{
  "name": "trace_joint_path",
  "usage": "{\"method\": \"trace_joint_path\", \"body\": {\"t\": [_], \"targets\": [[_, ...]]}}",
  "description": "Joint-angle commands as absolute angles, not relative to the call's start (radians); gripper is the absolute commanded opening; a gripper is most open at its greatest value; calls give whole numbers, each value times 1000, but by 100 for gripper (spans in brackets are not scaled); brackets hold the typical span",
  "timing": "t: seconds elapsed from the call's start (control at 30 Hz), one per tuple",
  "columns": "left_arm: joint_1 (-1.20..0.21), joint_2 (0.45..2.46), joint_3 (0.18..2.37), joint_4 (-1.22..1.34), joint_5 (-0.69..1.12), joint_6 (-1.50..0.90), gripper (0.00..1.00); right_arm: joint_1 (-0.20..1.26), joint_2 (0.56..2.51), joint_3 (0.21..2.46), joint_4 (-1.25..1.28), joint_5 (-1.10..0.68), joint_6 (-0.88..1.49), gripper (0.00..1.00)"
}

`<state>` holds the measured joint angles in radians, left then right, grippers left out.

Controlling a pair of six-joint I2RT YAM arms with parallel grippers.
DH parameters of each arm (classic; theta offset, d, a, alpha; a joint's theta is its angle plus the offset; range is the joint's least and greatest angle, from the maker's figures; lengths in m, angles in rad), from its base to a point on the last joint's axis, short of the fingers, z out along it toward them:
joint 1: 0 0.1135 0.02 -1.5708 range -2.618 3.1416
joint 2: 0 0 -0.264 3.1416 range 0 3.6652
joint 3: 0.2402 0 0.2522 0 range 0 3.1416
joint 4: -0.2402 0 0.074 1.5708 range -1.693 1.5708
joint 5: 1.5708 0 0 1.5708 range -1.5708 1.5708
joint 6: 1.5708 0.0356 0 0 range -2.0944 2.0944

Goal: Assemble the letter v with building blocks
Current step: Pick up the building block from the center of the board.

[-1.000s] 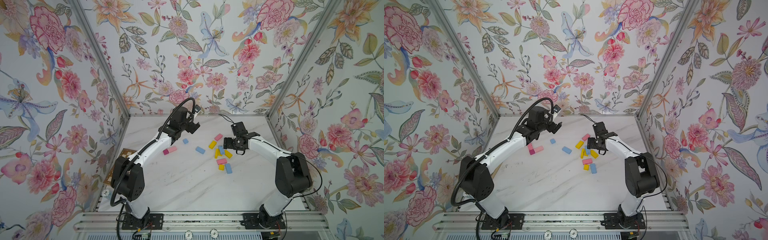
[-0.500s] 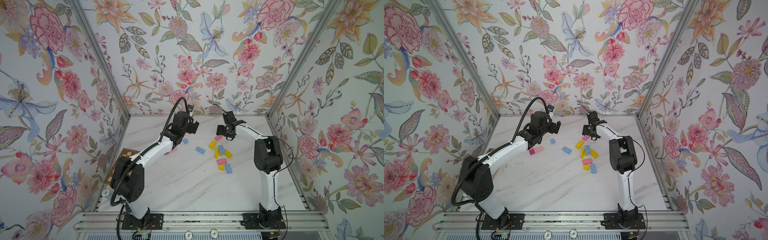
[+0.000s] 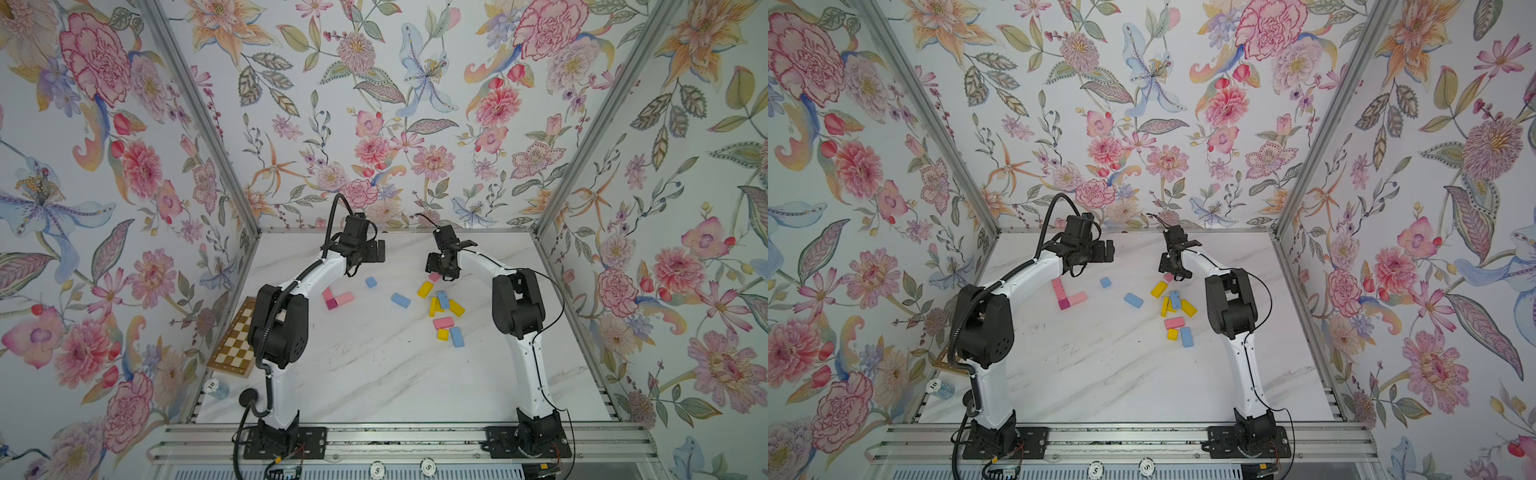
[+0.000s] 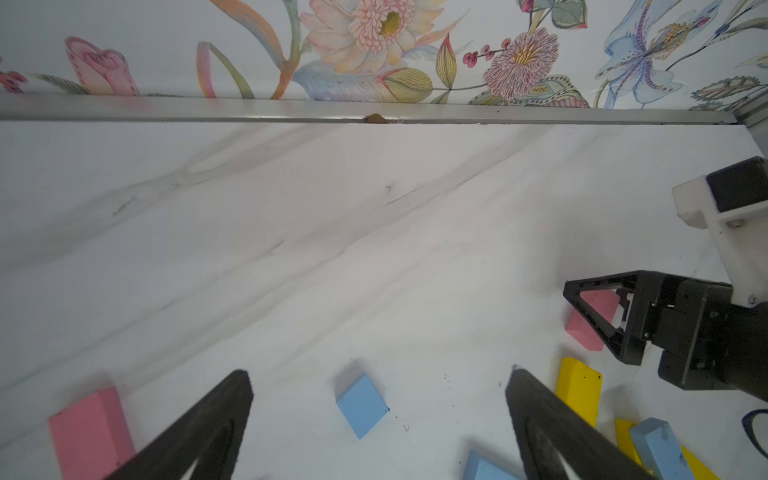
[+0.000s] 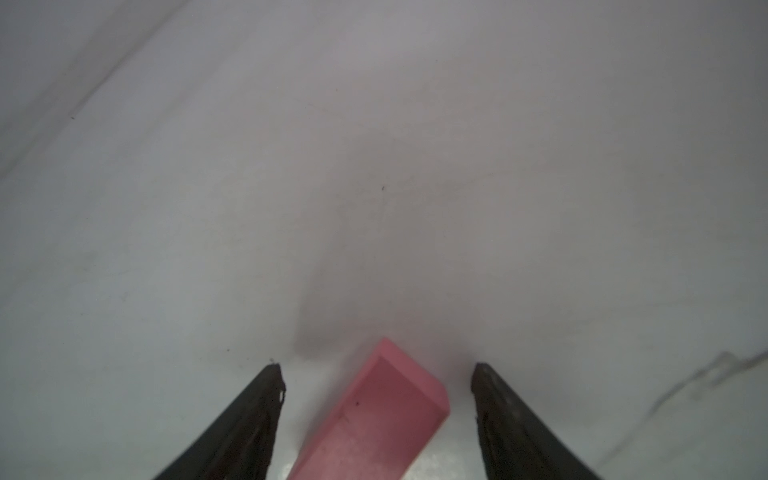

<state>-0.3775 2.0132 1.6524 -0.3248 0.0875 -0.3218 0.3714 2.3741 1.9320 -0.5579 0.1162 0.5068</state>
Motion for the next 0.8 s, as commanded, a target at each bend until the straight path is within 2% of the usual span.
{"method": "trace_joint_path", "body": {"t": [0.0, 0.1, 0.3, 0.43, 0.77], "targets": [[-335, 2093, 1700, -371, 247, -465, 99, 386, 2397, 1944, -594, 140, 527, 71], [-327, 2153, 1747, -397, 288, -504, 99, 388, 2394, 1929, -594, 146, 524, 65], [-321, 2224, 1767, -393, 342, -562, 99, 361, 2351, 1859, -592, 171, 492, 41], [-321, 2280, 1801, -386, 377, -574, 99, 330, 2275, 1764, -549, 160, 470, 29], [-348, 2340, 1807, -367, 411, -610, 99, 277, 2014, 1562, -514, 142, 411, 27]]}}
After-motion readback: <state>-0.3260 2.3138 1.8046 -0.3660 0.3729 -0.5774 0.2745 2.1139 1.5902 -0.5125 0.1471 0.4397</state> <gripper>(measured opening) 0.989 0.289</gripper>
